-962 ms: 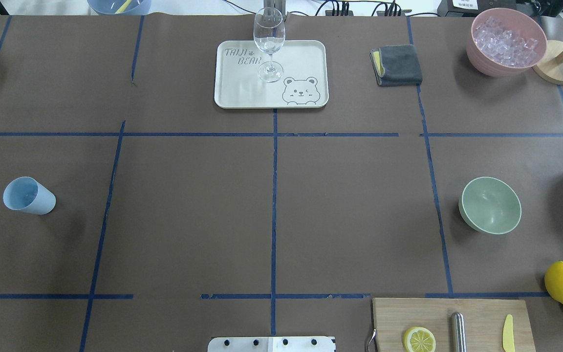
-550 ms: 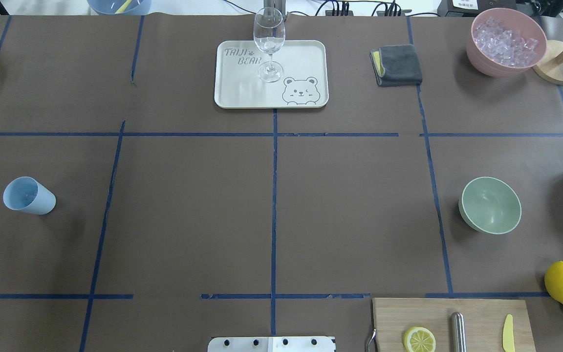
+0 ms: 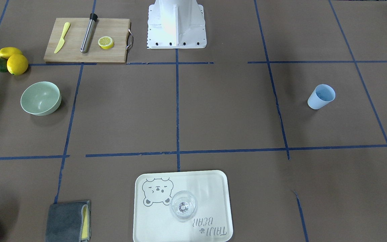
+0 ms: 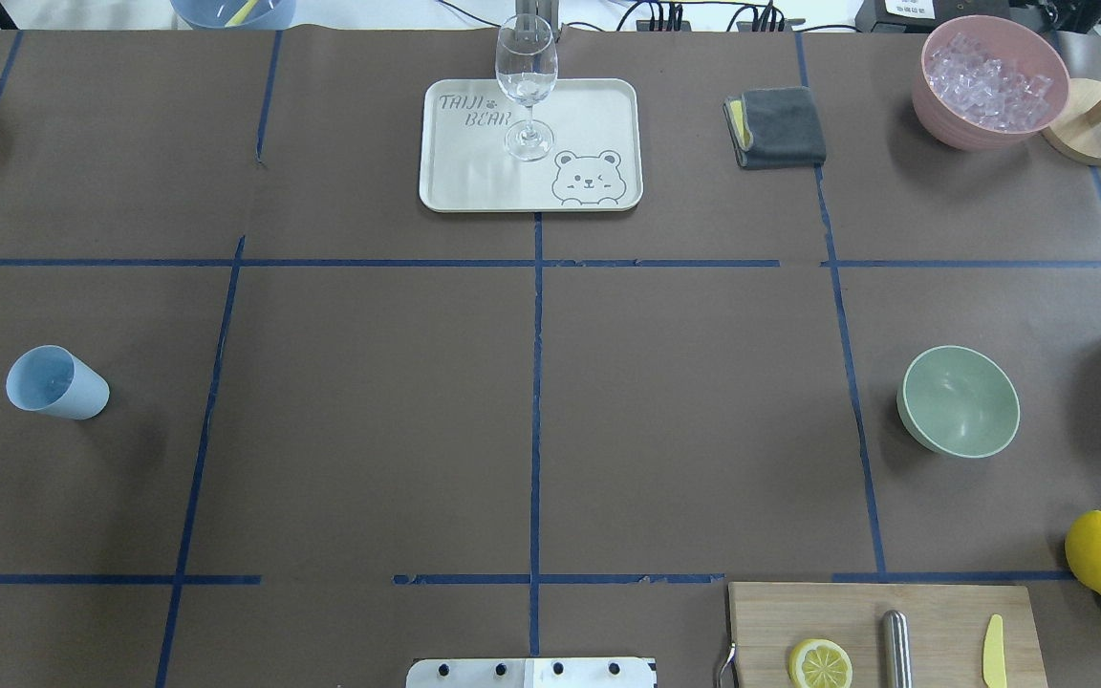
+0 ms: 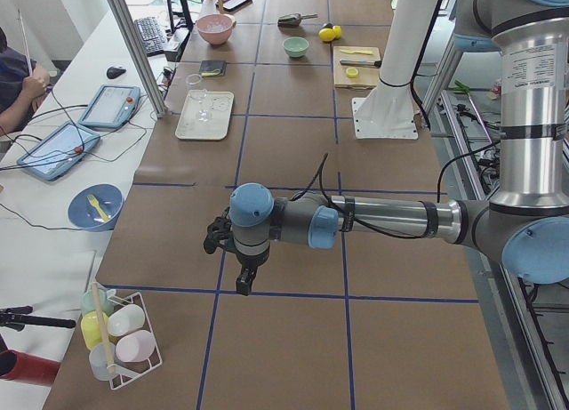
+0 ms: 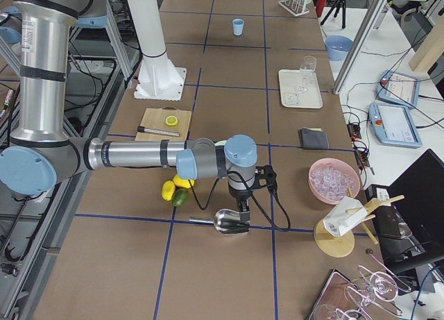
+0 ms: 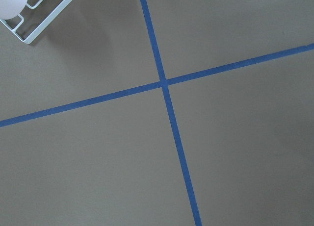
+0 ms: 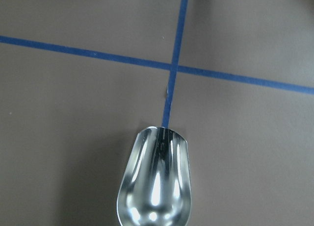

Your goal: Pour ice into bowl

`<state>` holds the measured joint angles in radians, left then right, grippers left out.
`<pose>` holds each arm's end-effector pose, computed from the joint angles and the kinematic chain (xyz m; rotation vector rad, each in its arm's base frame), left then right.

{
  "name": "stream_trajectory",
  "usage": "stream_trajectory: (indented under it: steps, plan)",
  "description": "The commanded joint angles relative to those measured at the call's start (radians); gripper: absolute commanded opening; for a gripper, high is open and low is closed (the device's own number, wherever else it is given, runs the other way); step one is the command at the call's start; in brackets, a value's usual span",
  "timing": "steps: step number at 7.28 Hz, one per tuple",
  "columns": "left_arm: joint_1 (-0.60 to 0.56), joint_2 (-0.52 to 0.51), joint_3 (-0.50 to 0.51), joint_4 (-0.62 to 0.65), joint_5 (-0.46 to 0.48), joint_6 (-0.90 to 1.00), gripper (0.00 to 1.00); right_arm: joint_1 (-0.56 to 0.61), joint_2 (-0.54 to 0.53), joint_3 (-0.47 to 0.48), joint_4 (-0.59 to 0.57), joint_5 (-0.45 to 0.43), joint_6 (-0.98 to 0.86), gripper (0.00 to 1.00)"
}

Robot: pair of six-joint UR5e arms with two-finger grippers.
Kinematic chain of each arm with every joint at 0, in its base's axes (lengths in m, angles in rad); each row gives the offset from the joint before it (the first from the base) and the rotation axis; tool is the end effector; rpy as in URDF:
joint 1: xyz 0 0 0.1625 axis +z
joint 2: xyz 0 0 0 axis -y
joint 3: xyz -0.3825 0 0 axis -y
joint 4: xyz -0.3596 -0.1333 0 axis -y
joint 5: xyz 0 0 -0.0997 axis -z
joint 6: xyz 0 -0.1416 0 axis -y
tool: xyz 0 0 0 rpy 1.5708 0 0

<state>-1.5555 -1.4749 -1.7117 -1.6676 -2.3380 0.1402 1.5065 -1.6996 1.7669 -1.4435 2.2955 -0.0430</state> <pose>-0.0283 -0.4362 0.6139 0.1826 0.7573 0.2020 0.0119 -0.4296 0.6024 0.1785 -0.7251 -0.1728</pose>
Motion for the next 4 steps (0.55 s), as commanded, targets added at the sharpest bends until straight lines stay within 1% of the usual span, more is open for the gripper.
stream_trajectory:
  steps: [1,2,3,4]
  plan:
    - [0.000,0.010,-0.020,0.000,-0.001,0.002,1.00,-0.092,0.011,0.028,0.136,0.024,0.005,1.00]
    - [0.000,0.014,-0.032,0.002,-0.001,0.002,1.00,-0.182,0.036,0.029,0.184,0.036,0.065,1.00]
    - [0.000,0.013,-0.032,0.000,-0.001,0.002,1.00,-0.213,0.035,0.034,0.242,0.042,0.183,1.00]
    - [0.002,0.013,-0.032,-0.003,-0.001,0.002,1.00,-0.224,0.029,0.034,0.279,0.042,0.234,1.00]
